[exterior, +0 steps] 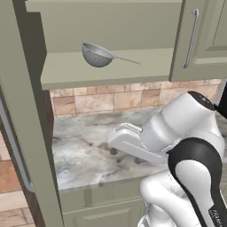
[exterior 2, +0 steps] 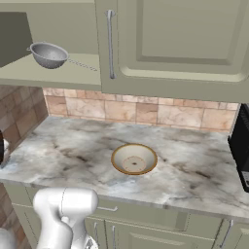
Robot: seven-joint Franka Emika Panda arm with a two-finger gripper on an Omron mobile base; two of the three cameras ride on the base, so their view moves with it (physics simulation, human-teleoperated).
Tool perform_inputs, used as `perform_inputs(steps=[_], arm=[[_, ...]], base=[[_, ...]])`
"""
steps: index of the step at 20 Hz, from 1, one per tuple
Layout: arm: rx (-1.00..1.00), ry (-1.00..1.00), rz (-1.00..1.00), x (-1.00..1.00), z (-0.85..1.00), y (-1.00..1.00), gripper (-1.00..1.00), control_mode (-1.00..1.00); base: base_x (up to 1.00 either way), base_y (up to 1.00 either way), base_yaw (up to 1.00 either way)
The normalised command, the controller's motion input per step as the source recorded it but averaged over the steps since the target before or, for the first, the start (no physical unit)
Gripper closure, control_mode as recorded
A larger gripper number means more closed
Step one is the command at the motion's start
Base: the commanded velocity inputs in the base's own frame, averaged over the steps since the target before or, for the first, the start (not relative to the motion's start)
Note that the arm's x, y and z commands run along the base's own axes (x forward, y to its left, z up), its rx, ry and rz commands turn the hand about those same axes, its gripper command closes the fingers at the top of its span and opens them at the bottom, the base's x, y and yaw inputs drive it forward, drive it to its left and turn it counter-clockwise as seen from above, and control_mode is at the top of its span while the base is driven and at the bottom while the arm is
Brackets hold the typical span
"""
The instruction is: Open the cabinet and setup a tea strainer by placing it in the bowl upright.
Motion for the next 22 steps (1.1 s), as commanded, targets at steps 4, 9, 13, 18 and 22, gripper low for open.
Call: perform_inputs(steps=[4,9,13,18,22], arm=[[-0.27,-0.29,0.55,0.11,0.0,-0.79,-1.0,-1.0],[-0.43,-0.09,0.45,0.2,0.09,-0.49,-1.0,-1.0],[-0.67,0.0,0.04,0.17,0.12,-0.03,-1.0,-1.0],[-0.59,-0.05,-0.09,0.19,-0.02,0.0,-1.0,-1.0],[-0.01,-0.08,0.02,0.09,-0.02,-0.11,-1.0,-1.0]], base=[[0.0,0.0,0.0],[0.0,0.0,0.0],[0.0,0.0,0.0],[0.0,0.0,0.0],[0.0,0.0,0.0]])
